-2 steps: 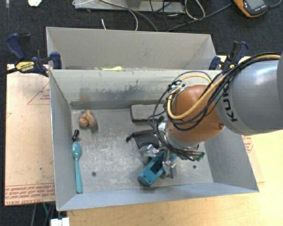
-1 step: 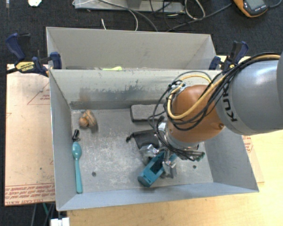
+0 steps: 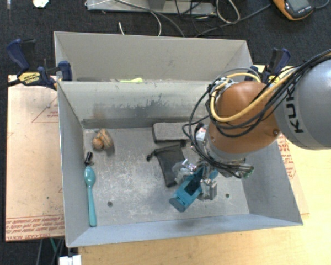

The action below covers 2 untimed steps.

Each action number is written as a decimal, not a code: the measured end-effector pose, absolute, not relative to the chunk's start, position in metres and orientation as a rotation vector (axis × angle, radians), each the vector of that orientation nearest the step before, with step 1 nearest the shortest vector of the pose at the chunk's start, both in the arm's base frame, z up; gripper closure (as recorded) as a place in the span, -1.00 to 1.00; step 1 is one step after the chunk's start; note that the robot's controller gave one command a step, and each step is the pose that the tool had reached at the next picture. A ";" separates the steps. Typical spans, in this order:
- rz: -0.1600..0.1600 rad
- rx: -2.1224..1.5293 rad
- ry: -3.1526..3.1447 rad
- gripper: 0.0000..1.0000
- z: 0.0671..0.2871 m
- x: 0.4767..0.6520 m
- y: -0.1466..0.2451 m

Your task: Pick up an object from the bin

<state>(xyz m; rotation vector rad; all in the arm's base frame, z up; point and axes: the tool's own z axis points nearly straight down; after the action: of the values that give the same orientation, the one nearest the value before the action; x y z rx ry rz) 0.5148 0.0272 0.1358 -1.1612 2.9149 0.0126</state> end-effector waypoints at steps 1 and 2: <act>0.007 -1.501 2.746 1.00 0.130 0.511 0.019; 0.009 -1.681 2.640 1.00 0.087 0.564 0.027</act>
Offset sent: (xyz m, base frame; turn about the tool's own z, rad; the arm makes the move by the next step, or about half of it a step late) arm 0.0745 0.0049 -0.0658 -0.3556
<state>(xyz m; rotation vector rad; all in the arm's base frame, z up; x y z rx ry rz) 0.5639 0.0274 0.0866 -1.6814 2.6402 0.0093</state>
